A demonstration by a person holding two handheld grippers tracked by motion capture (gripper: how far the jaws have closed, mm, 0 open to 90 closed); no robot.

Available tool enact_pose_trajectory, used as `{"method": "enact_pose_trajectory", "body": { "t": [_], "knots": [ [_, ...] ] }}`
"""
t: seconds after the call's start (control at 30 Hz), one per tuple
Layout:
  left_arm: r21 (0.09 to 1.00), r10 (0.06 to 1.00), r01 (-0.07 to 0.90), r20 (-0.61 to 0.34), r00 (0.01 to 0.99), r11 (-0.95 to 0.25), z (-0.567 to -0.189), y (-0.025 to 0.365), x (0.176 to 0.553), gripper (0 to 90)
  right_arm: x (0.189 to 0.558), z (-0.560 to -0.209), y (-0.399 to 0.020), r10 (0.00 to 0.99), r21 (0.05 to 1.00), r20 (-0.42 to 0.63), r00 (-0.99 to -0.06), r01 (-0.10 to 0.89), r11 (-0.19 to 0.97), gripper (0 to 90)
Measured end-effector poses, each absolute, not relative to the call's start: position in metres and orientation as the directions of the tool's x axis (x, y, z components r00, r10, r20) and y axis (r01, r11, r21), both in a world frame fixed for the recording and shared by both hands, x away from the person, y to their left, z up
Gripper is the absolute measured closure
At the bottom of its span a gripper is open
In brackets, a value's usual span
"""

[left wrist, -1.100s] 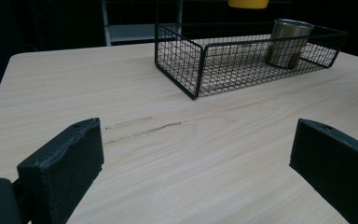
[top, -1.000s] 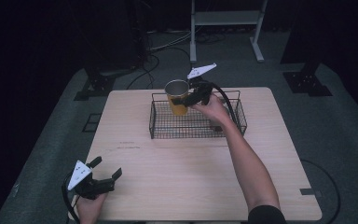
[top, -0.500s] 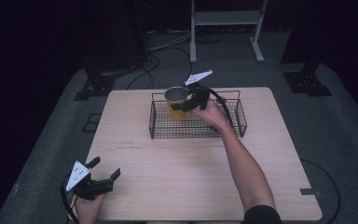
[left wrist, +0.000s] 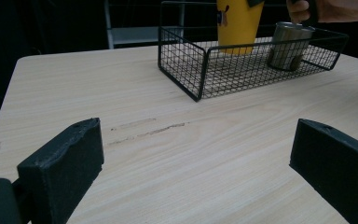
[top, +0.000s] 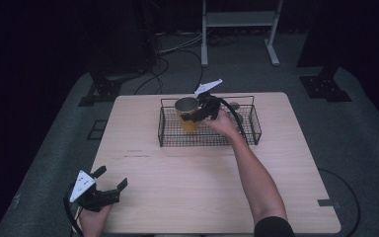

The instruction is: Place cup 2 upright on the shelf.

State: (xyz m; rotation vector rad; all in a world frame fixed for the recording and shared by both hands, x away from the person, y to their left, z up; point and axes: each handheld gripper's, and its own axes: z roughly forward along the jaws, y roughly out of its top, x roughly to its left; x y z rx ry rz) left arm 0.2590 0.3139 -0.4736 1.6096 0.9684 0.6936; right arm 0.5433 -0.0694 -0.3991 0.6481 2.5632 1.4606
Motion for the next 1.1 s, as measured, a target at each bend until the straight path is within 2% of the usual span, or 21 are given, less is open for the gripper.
{"method": "enact_pose_trajectory", "body": {
  "t": [1.1],
  "knots": [
    [0.970, 0.868, 0.228, -0.039, 0.495, -0.087, -0.473, 0.317, 0.257, 1.7, 0.549, -0.420, -0.044, 0.427, 0.754, 0.059, -0.902, 0.321, 0.574, 13.4]
  ]
}}
